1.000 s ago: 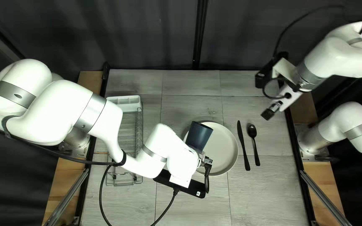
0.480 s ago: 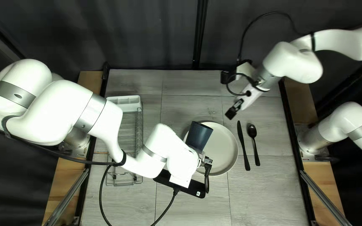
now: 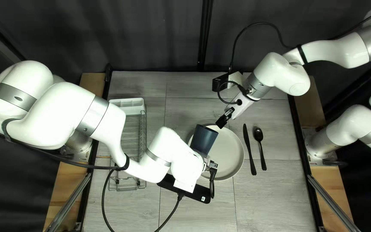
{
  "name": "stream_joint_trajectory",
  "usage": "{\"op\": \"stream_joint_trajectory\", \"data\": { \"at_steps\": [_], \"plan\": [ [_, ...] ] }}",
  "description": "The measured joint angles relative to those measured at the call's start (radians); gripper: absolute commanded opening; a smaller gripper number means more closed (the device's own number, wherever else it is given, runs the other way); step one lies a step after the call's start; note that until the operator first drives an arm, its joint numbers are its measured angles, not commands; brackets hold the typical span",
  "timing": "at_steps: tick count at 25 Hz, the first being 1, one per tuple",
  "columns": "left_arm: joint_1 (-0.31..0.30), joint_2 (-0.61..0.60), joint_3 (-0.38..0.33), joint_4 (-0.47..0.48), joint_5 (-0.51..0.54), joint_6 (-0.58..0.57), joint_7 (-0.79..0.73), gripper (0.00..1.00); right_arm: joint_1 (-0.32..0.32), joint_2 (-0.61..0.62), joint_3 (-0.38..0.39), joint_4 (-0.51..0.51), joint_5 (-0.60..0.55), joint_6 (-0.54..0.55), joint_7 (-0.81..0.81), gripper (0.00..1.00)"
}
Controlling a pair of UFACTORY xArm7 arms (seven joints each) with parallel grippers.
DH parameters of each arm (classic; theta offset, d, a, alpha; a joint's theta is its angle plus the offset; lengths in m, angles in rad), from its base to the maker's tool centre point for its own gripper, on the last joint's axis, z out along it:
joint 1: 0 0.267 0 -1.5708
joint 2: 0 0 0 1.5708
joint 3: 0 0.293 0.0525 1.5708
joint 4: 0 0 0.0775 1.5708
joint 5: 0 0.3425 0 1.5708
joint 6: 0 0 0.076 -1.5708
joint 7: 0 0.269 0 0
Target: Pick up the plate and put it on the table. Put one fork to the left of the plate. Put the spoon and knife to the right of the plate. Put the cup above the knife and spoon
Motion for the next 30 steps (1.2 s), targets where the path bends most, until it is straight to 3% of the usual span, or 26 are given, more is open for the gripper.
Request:
{"op": "stream_joint_trajectory", "data": {
  "at_steps": [8,21,22,23,24,30],
  "plan": [
    [0.000,0.000,0.000,0.000,0.000,0.000,0.000,0.00,0.118,0.051,-0.110,0.009,0.062,-0.076,-0.048,1.00],
    [0.000,0.000,0.000,0.000,0.000,0.000,0.000,0.00,0.444,0.089,-0.364,0.011,0.187,-0.228,-0.119,0.98],
    [0.000,0.000,0.000,0.000,0.000,0.000,0.000,0.00,0.461,0.089,-0.377,0.013,0.191,-0.233,-0.123,0.90],
    [0.000,0.000,0.000,0.000,0.000,0.000,0.000,0.00,0.474,0.089,-0.389,0.015,0.193,-0.236,-0.126,0.73],
    [0.000,0.000,0.000,0.000,0.000,0.000,0.000,0.00,0.485,0.089,-0.398,0.017,0.195,-0.238,-0.129,0.00],
    [0.000,0.000,0.000,0.000,0.000,0.000,0.000,0.00,0.493,0.089,-0.405,0.019,0.196,-0.240,-0.131,0.00]
  ]
}}
